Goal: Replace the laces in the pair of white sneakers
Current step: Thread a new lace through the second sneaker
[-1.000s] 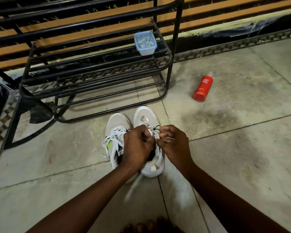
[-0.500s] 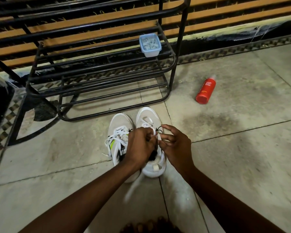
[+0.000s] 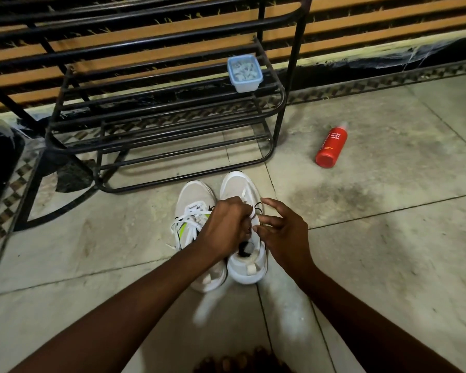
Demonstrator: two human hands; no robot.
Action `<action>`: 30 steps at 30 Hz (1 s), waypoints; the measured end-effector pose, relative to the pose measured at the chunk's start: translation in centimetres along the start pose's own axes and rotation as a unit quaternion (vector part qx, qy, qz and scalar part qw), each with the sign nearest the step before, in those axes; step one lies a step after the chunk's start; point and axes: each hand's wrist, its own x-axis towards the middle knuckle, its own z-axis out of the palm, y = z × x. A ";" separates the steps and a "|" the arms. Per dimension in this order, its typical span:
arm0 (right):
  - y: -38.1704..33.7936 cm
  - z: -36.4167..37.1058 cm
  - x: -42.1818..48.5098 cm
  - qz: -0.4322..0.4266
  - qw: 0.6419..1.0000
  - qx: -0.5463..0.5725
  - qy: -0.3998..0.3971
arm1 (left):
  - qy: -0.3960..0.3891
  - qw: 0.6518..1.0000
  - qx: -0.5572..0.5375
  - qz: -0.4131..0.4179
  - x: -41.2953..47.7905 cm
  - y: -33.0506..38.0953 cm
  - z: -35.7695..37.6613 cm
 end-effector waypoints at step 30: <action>1.3 0.2 1.1 0.047 0.998 0.051 -0.004 | 0.050 0.978 -0.121 -0.163 0.8 -0.8 1.8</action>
